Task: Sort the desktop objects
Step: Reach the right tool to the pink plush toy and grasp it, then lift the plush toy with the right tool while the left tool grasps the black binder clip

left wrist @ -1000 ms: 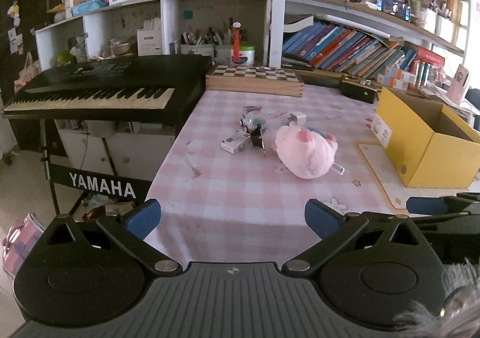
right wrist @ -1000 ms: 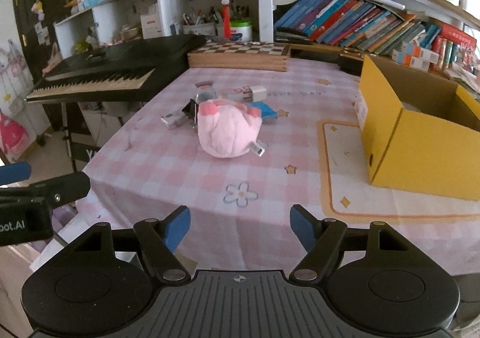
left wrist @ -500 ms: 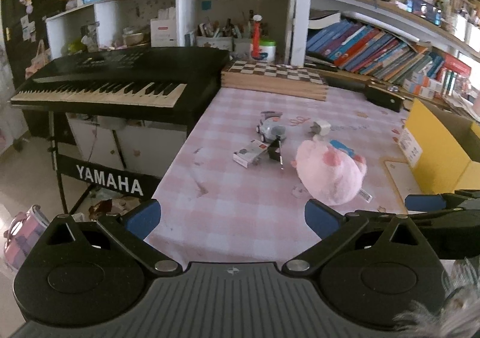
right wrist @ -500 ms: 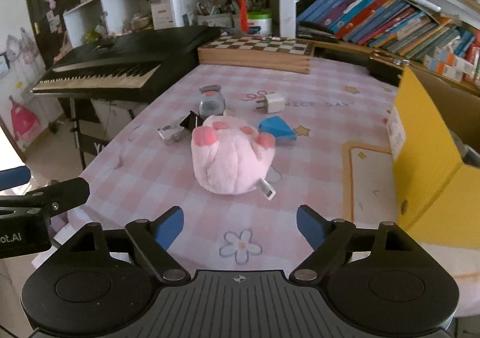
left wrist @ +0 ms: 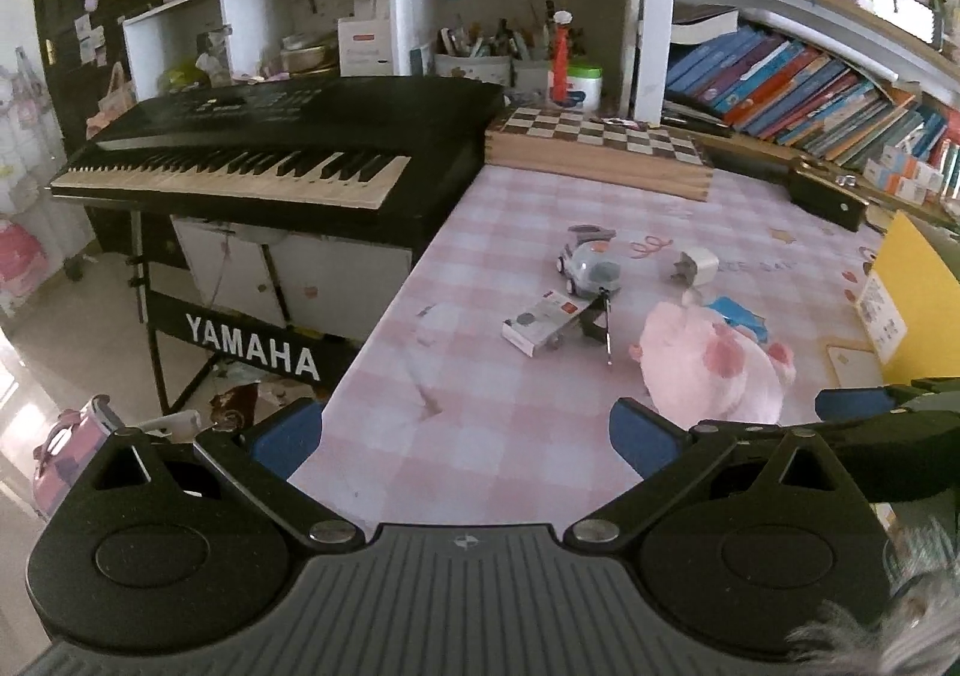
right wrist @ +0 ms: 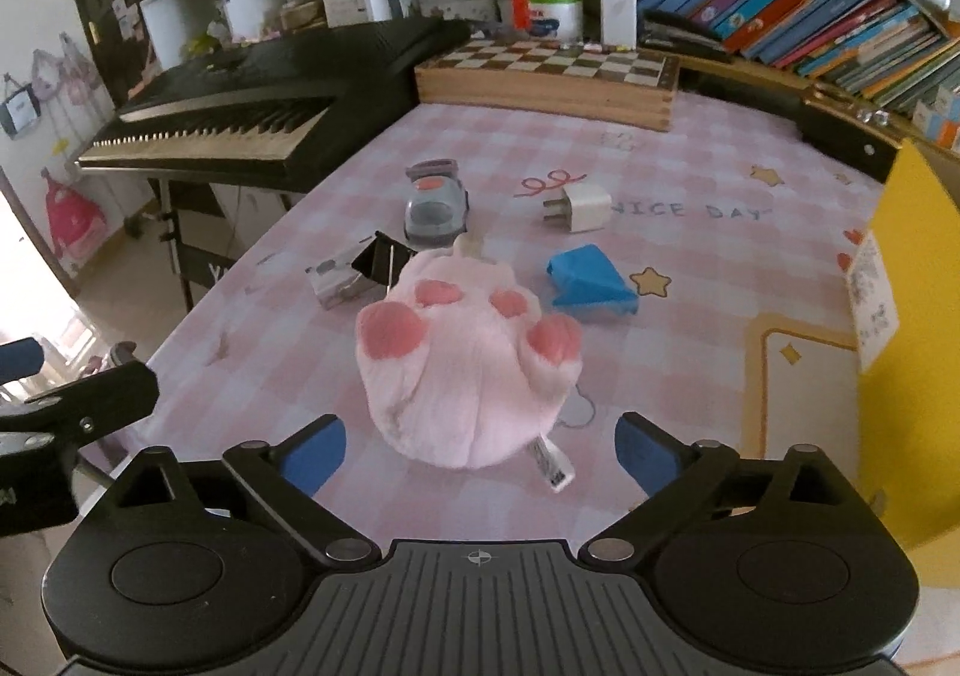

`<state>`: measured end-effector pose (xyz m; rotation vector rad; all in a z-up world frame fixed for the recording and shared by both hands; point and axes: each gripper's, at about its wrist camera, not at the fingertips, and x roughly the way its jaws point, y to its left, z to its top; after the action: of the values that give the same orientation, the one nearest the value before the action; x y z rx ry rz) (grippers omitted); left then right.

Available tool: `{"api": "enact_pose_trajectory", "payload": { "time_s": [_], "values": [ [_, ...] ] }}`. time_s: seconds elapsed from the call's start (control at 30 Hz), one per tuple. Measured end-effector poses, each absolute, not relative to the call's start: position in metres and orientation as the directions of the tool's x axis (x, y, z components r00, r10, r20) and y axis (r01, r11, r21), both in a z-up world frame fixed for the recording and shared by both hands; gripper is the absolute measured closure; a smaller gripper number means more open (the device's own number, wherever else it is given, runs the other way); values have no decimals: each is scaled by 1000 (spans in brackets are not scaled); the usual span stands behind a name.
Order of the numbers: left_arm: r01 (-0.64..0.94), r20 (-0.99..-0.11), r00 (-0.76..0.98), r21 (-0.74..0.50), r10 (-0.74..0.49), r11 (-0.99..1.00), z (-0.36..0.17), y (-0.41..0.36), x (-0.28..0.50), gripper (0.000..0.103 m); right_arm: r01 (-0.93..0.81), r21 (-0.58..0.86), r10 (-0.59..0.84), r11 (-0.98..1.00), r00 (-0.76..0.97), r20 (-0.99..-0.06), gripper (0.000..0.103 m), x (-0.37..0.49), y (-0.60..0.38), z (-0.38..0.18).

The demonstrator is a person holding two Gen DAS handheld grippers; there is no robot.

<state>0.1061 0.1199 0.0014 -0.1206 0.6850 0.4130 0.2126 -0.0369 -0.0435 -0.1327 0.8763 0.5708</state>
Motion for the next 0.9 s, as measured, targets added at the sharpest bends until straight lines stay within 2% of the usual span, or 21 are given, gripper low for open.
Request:
{"api": "enact_pose_trajectory", "payload": {
  "time_s": [0.37,0.4,0.43,0.53,0.6,0.7,0.77,0.83,0.9],
  "values": [
    [-451,-660,653,55,371,891,0,124,124,0,-512,226,467,828,410,-783,5,257,-22,-64],
    [-452,-663,650,56,372,890,0,123,125,0,-515,246,483,821,397,-780,9,261,-23,-66],
    [-451,-666,649,52,368,891,0,124,127,1,-520,273,505,809,379,-775,25,264,-24,-67],
    [-441,-675,653,29,343,897,-3,126,135,3,-541,289,531,790,368,-763,32,267,-29,-61],
    [-432,-680,655,21,329,902,-5,126,142,4,-544,294,541,786,373,-754,33,268,-37,-54],
    [-393,-689,662,15,294,920,-9,126,158,10,-541,286,545,791,412,-730,33,266,-51,-41],
    [-347,-705,666,-1,245,938,-15,127,170,25,-527,278,539,803,443,-717,33,266,-59,-34],
    [-296,-719,666,-9,200,955,-22,126,185,34,-509,266,526,818,476,-705,33,268,-67,-29],
    [-245,-726,664,12,177,969,-29,122,200,39,-496,257,515,829,500,-696,33,271,-74,-26]
  ]
}}
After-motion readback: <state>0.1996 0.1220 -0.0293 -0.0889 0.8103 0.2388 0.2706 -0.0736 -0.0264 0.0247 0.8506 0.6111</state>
